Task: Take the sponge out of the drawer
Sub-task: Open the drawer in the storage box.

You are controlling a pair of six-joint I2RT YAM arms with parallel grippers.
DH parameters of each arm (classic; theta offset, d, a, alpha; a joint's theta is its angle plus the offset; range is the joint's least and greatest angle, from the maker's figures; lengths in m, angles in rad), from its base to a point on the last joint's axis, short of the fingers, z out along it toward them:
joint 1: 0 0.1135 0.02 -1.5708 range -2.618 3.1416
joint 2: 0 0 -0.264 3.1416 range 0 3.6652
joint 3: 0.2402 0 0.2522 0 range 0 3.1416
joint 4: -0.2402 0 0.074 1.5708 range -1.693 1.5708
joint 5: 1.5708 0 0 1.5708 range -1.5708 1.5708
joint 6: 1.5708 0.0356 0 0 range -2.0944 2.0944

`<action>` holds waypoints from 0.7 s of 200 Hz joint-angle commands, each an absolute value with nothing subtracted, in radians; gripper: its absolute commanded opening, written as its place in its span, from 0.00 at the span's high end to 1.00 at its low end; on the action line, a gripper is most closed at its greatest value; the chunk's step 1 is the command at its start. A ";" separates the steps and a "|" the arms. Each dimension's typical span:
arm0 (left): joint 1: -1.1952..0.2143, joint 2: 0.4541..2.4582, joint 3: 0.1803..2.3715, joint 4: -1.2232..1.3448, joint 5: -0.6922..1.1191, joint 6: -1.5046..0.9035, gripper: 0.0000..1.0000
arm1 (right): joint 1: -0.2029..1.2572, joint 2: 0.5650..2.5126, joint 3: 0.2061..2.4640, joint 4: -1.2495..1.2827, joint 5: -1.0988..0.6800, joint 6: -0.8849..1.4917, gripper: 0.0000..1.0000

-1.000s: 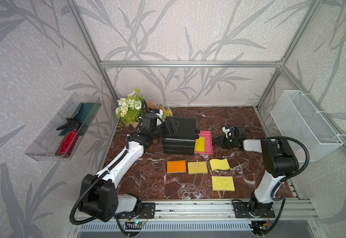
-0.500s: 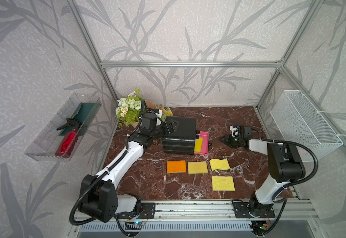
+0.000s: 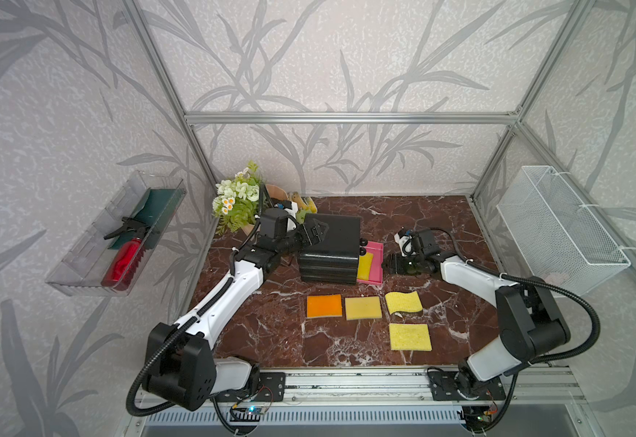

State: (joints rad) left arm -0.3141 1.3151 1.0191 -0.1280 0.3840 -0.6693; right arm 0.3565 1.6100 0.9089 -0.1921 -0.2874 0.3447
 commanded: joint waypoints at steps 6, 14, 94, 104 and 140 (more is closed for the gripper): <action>-0.313 1.284 0.999 -0.140 0.370 -0.655 0.05 | 0.400 1.675 0.950 -0.253 -0.206 0.325 0.37; -0.313 1.282 0.997 -0.141 0.368 -0.655 0.05 | 0.411 1.690 0.962 -0.270 -0.183 0.319 0.38; -0.307 1.289 0.993 -0.144 0.354 -0.643 0.05 | 0.404 1.761 1.045 -0.364 0.002 0.323 0.55; -0.307 1.291 0.993 -0.143 0.355 -0.641 0.05 | 0.397 1.760 1.048 -0.364 0.009 0.327 0.55; -0.302 1.290 0.990 -0.145 0.353 -0.637 0.05 | 0.366 1.740 1.037 -0.365 0.021 0.338 0.58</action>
State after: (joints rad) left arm -0.3092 1.3029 1.0054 -0.1280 0.3672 -0.6575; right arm 0.4004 1.7535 1.0302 -0.3275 -0.0479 0.3286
